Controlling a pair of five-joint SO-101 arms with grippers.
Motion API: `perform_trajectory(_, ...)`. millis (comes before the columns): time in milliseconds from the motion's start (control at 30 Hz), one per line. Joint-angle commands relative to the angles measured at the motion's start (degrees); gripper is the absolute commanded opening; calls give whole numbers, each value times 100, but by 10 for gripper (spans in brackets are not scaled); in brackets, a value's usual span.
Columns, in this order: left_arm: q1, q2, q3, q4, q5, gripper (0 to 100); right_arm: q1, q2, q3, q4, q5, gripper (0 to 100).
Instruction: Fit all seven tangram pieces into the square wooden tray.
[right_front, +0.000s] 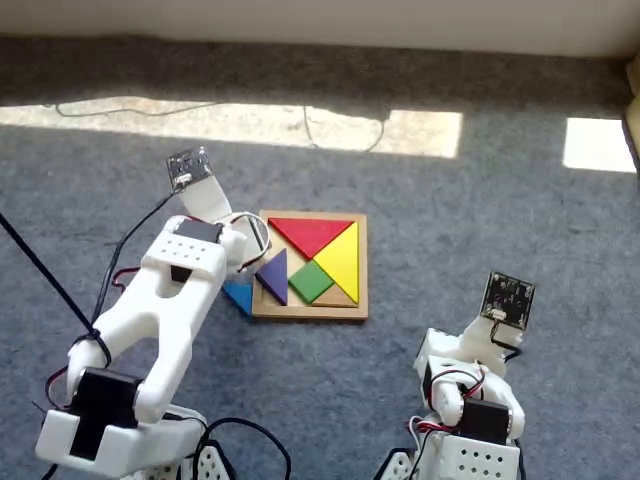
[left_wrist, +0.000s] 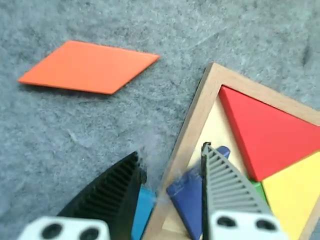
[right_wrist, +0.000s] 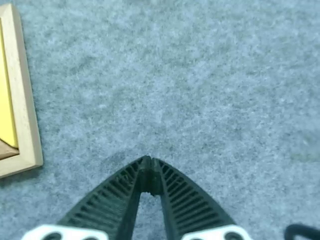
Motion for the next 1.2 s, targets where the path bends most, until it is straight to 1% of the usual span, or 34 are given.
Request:
perform_trajectory(0, 233, -48, 119, -62, -44, 174, 66, -66, 637, -48, -53, 4)
perform_trajectory(133, 189, -4, 180, -62, -44, 174, 66, -66, 637, -48, -53, 4)
perform_trajectory(200, 233, -4, 242, 79, -132, 174, 66, -66, 637, -48, -53, 4)
perform_trajectory(333, 444, -57, 303, 642, -281, 174, 66, -66, 637, -48, -53, 4)
perform_trajectory(567, 945, -75, 48, 1811, -255, 168, 66, -66, 637, -48, -53, 4)
perform_trajectory(633, 1059, -75, -171, 2171, -246, 136, 66, -66, 637, -48, -53, 4)
perform_trajectory(767, 1244, -75, -541, 2655, -246, 7, 66, -66, 637, -48, -53, 4)
perform_trajectory(867, 1200, -66, -760, 2804, -246, 23, 66, -66, 637, -48, -53, 4)
perform_trajectory(967, 980, -66, -1095, 3051, -273, 24, 75, -66, 637, -48, -53, 4)
perform_trajectory(1167, 690, -66, -2088, 3912, -281, 24, 75, -66, 637, -48, -53, 4)
